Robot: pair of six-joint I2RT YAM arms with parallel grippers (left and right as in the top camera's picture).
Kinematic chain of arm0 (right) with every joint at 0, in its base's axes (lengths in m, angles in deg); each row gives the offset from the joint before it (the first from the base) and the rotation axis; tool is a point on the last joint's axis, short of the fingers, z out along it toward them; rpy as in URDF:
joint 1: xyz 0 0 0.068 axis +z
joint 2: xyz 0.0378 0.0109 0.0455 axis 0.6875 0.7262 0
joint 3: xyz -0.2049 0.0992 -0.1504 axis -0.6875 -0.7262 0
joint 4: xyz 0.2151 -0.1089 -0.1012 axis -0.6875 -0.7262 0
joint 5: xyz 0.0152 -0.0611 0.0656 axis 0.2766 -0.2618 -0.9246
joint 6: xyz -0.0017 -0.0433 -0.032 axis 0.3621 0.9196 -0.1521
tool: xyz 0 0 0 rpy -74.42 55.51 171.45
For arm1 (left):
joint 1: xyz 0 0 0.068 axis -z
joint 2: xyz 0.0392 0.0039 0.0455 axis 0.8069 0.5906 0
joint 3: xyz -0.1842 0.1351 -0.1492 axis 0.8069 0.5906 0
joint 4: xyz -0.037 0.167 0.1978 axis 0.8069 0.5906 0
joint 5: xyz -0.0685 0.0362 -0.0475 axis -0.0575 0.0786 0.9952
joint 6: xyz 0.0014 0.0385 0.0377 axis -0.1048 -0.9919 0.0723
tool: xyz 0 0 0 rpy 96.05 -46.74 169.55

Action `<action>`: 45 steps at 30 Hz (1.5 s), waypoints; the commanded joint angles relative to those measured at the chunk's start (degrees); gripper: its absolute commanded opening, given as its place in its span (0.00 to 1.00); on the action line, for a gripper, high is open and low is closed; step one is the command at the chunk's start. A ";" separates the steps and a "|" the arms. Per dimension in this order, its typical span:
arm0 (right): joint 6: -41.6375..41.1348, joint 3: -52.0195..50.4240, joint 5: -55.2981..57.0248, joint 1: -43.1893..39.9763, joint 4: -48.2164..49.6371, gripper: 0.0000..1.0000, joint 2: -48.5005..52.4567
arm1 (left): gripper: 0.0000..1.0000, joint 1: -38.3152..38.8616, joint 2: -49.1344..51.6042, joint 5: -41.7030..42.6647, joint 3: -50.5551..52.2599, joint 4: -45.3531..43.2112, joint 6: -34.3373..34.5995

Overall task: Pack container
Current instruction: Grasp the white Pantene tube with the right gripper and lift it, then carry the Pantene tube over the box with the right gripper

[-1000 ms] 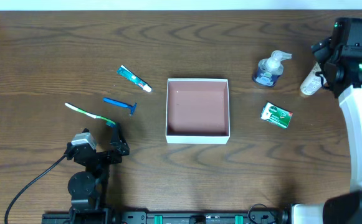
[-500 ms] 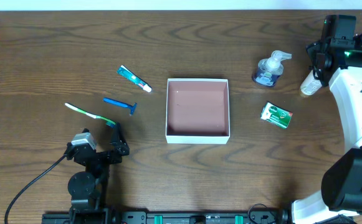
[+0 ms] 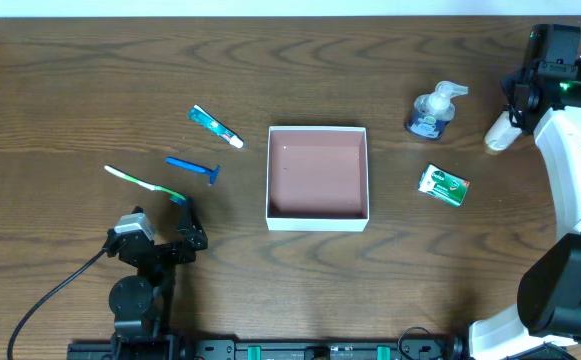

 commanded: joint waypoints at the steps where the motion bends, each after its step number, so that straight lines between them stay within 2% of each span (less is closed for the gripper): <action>1: 0.94 1.03 0.42 -0.44 -0.85 0.17 0.57 | 0.98 -0.28 -0.07 0.55 1.62 0.87 -0.15; 3: 0.98 1.03 0.42 -0.44 -1.90 0.07 0.57 | 0.98 -0.28 -0.07 0.55 1.62 0.87 -0.15; 5: 1.97 1.03 0.44 -0.44 -2.67 0.01 0.57 | 0.98 -0.28 -0.07 0.55 1.62 0.87 -0.15; 10: 8.59 1.03 0.44 -0.44 -2.99 0.01 0.57 | 0.98 -0.28 -0.07 0.55 1.62 0.87 -0.15; 18: 28.06 1.03 -3.52 -0.44 -3.76 0.01 0.48 | 0.98 -0.28 -0.07 0.55 1.62 0.87 -0.15; 24: 33.57 1.05 -7.91 -0.37 -4.07 0.01 -0.28 | 0.98 -0.28 -0.07 0.55 1.62 0.87 -0.15; 34: 35.93 1.14 -9.05 -0.37 -5.01 0.01 -11.43 | 0.98 -0.28 -0.07 0.55 1.62 0.87 -0.15; 45: 37.16 1.18 -13.18 2.27 -12.50 0.01 -26.99 | 0.98 -0.28 -0.07 0.55 1.62 0.87 -0.15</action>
